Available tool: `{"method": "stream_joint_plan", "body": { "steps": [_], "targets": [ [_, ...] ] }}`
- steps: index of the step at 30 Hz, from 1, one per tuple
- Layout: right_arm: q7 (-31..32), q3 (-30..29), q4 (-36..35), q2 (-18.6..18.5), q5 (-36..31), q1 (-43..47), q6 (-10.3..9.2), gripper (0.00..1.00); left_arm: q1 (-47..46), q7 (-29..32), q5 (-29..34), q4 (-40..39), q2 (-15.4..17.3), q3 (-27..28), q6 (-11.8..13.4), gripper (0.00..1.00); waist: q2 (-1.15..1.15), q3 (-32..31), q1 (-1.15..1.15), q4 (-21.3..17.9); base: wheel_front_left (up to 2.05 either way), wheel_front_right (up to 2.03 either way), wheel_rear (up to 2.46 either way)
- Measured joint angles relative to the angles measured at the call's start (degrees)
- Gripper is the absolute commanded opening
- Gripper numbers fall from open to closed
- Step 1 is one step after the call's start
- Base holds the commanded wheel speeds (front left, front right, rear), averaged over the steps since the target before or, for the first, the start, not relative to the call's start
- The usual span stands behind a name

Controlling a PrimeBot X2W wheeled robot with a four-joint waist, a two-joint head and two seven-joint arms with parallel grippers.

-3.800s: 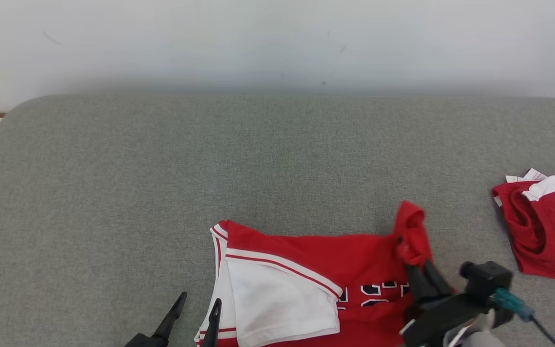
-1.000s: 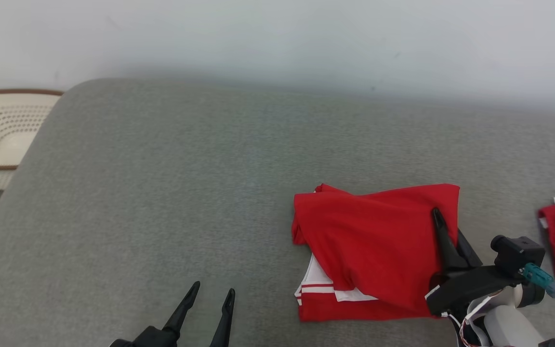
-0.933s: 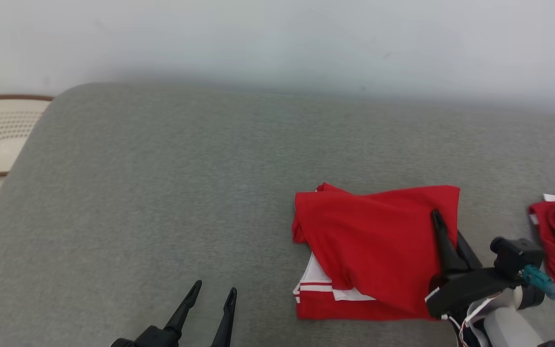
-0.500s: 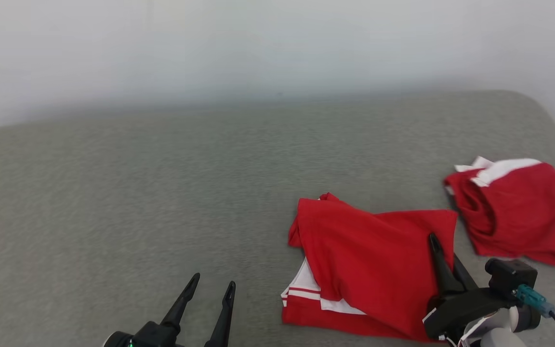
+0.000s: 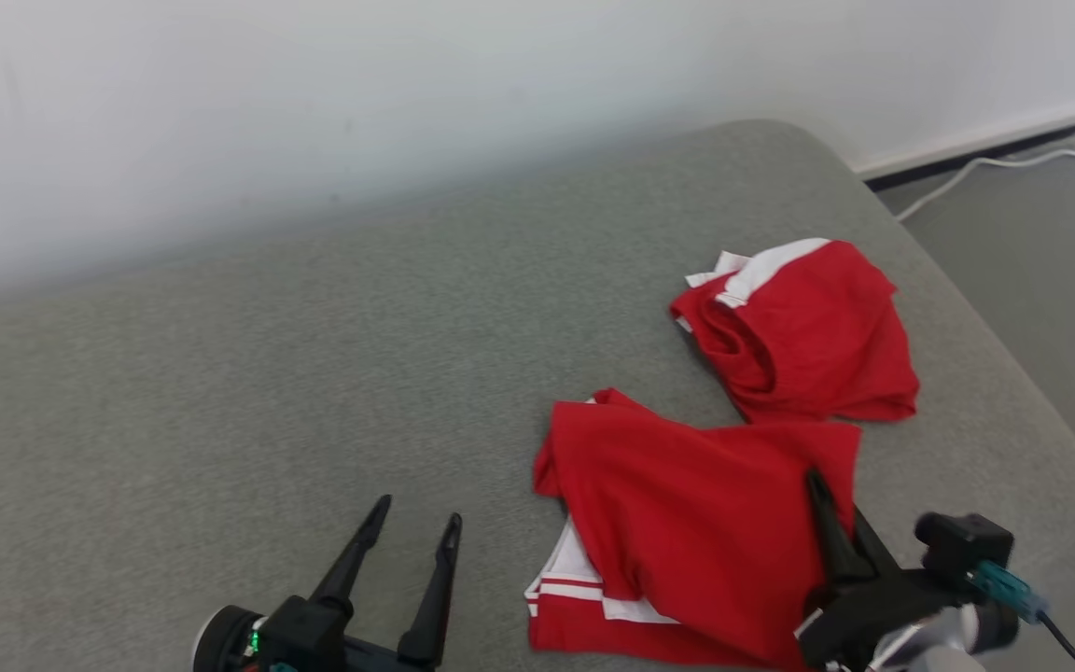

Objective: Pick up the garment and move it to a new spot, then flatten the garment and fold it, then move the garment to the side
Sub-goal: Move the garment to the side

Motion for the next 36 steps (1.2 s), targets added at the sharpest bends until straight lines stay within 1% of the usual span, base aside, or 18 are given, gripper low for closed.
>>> {"method": "stream_joint_plan", "body": {
  "steps": [2, 5, 8, 10, 13, 16, 18, 23, 26, 27, 28, 30, 32, 34, 36],
  "targets": [
    [0.0, 1.5, 0.1, 0.2, -0.4, -1.6, 0.00, 0.00, 0.0, 0.0, 0.1, -0.1, 0.0, -0.7, -0.1, 1.00, 0.00, 0.5, 0.00, -1.4, 0.00, 0.00, 0.00],
    [0.0, 3.6, 0.6, 0.2, -1.3, -5.6, 0.00, 0.00, -0.3, 0.0, 0.1, 0.0, 0.0, -1.5, -0.1, 1.00, 0.00, 1.6, 0.00, -2.4, 0.00, 0.00, 0.00],
    [0.0, 4.5, 2.0, 0.5, -1.4, -10.4, 0.00, 0.00, -1.2, 0.0, 0.8, 0.1, 0.0, -2.1, -0.4, 1.00, 0.00, 2.9, 0.00, -2.4, 0.00, 0.00, 0.00],
    [0.0, 4.3, 3.4, -0.2, -2.0, -14.2, 0.00, 0.00, -1.4, 0.0, 1.3, 0.3, 0.0, -2.2, -0.4, 1.00, 0.00, 3.6, 0.00, -1.9, 0.00, 0.00, 0.00],
    [0.0, 3.0, 6.5, -2.6, -3.5, -19.4, 0.00, 0.00, -2.6, 0.0, 1.8, 0.1, 0.0, -2.1, -0.3, 1.00, 0.00, 4.5, 0.01, -0.4, 0.00, 0.00, 0.00],
    [0.0, 0.8, 10.4, -6.0, -5.2, -23.6, 0.00, 0.00, -3.3, 0.0, 2.4, 0.1, 0.0, -2.5, -0.4, 1.00, 0.00, 5.4, 0.01, 1.5, 0.00, 0.00, 0.00],
    [0.0, -0.8, 13.6, -8.4, -6.1, -26.0, 0.00, 0.00, -3.6, 0.0, 2.8, 0.5, 0.0, -2.6, -0.8, 1.00, 0.00, 6.1, 0.01, 2.8, 0.00, 0.00, 0.00],
    [0.0, -4.6, 21.6, -13.3, -8.4, -31.2, 0.00, 0.00, -4.8, 0.0, 3.7, 1.2, 0.0, -2.6, -1.0, 1.00, 0.01, 7.8, 0.01, 6.3, 0.00, 0.00, 0.00],
    [0.0, -6.4, 25.2, -14.8, -11.1, -34.0, 0.00, 0.00, -5.1, 0.0, 4.1, 1.5, 0.0, -2.7, -1.1, 1.00, 0.00, 9.0, 0.01, 8.2, 0.00, 0.00, 0.00],
    [0.0, -7.7, 26.1, -15.0, -12.0, -34.8, 0.01, 0.02, -5.4, 0.0, 4.1, 1.6, 0.0, -2.7, -1.2, 1.00, 0.00, 9.4, 0.00, 8.7, 0.00, 0.00, 0.00],
    [0.0, -9.2, 26.7, -15.3, -13.1, -35.6, 0.01, 1.00, -5.7, 0.0, 4.2, 1.6, 0.0, -2.8, -1.2, 1.00, 0.00, 9.9, 0.01, 9.3, 0.00, 0.00, 0.00],
    [0.0, -12.2, 28.2, -16.4, -16.2, -37.2, 0.01, 1.00, -5.8, 0.0, 4.4, 1.7, 0.0, -2.8, -1.2, 1.00, 0.00, 10.8, 0.01, 10.2, 0.00, 0.00, 0.00],
    [0.0, -15.7, 28.9, -16.7, -19.0, -37.7, 0.01, 1.00, -6.0, 0.0, 4.5, 1.7, 0.0, -2.8, -1.2, 1.00, 0.01, 11.6, 0.01, 11.2, 0.00, 0.00, 0.00],
    [0.0, -18.8, 28.8, -16.1, -21.8, -37.8, 0.01, 1.00, -6.4, 0.0, 4.6, 1.8, 0.0, -2.7, -1.2, 1.00, 0.01, 12.3, 0.01, 12.1, 0.00, 0.00, 0.00],
    [0.0, -21.2, 27.3, -14.8, -24.7, -37.8, 0.01, 1.00, -6.6, 0.0, 4.6, 1.8, 0.0, -2.3, -0.9, 1.00, 0.01, 12.8, 0.01, 12.8, 0.00, 0.00, 0.00]
  ]
}}
